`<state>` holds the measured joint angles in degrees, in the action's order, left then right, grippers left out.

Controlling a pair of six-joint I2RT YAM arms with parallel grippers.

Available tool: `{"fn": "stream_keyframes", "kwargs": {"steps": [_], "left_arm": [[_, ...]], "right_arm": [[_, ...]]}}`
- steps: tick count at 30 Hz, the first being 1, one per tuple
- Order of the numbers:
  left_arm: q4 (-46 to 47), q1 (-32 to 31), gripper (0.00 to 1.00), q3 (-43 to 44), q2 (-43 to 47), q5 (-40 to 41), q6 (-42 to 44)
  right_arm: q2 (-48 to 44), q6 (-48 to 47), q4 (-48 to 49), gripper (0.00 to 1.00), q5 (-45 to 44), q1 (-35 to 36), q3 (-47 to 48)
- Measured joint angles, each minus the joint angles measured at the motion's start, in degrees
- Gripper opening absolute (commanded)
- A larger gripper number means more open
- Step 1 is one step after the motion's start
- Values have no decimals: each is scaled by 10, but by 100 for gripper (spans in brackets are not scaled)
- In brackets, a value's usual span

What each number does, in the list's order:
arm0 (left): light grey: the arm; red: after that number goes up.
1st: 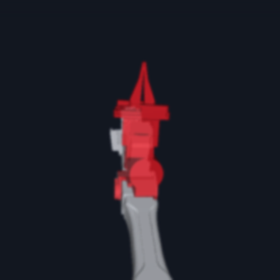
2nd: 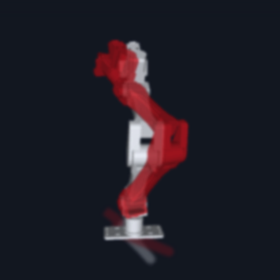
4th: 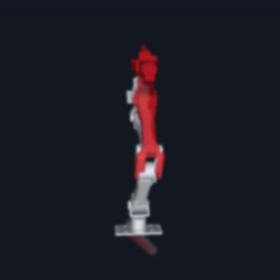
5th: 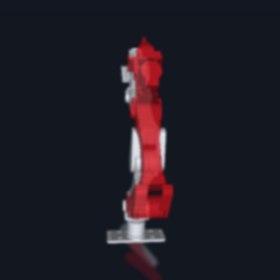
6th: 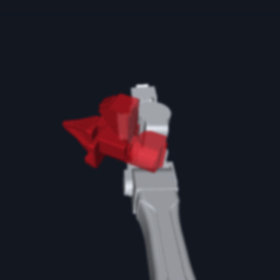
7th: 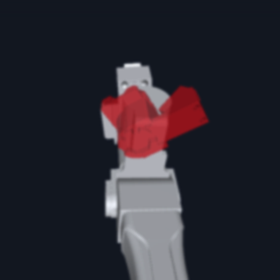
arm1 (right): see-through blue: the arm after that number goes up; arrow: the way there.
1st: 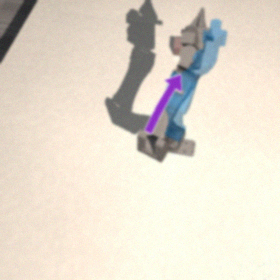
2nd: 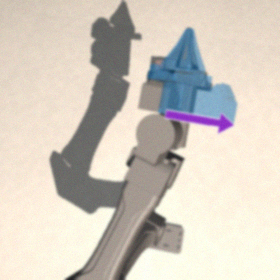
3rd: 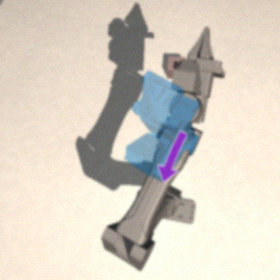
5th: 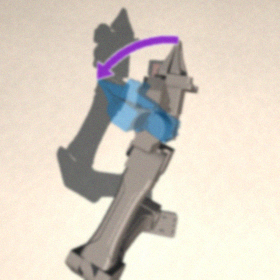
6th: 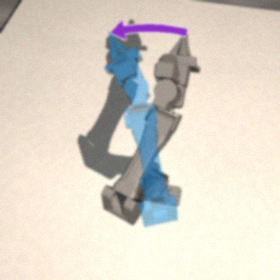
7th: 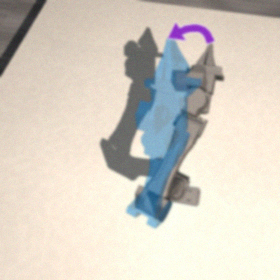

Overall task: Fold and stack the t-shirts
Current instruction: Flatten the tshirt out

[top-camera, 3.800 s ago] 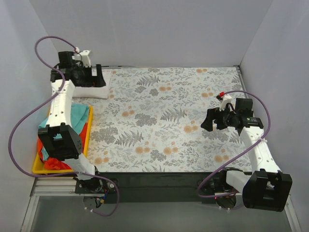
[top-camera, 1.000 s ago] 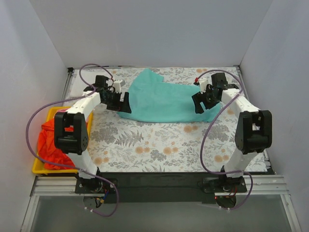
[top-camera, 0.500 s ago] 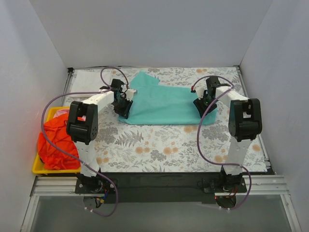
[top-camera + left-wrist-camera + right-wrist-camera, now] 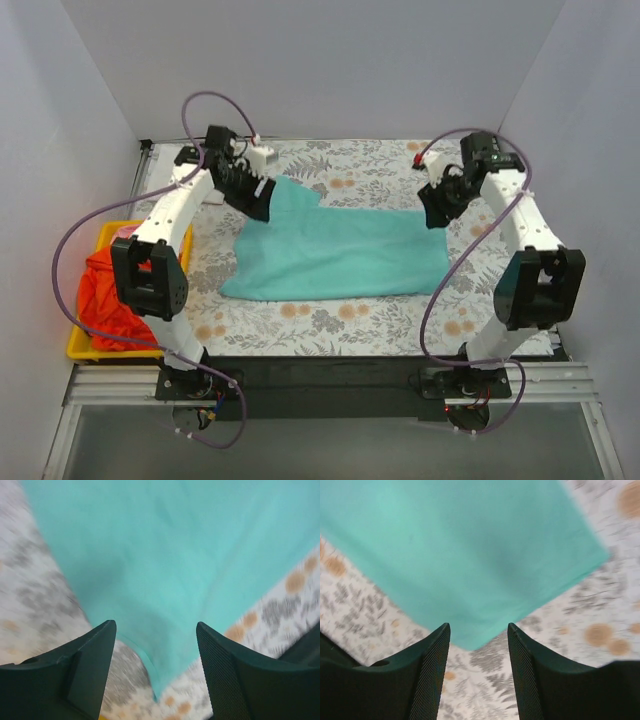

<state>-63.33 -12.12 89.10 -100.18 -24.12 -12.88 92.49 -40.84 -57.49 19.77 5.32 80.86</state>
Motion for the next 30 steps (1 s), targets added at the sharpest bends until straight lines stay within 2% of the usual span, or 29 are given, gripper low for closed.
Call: {"fn": "stream_keyframes", "kwargs": {"steps": [4,8,10,13,17,23,30], "left_arm": [[86,29,63,193,-90,-21,-59],[158,46,61,317,-210,-23,-113],[178,47,61,351,-264,-21,-134],[204,45,61,362,-325,-19,-160],[222,45,63,338,-348,-18,-179],[244,44,66,338,-351,-5,-185],[254,44,66,376,-397,11,-196]], "right_arm": [[111,7,10,53,26,-60,183],[244,19,21,52,30,-93,311],[301,21,20,52,28,-96,355],[360,16,19,53,18,-92,386],[399,1,15,56,3,-88,397],[404,-23,12,56,-13,-86,398],[414,-42,10,55,-17,-86,397]]}}
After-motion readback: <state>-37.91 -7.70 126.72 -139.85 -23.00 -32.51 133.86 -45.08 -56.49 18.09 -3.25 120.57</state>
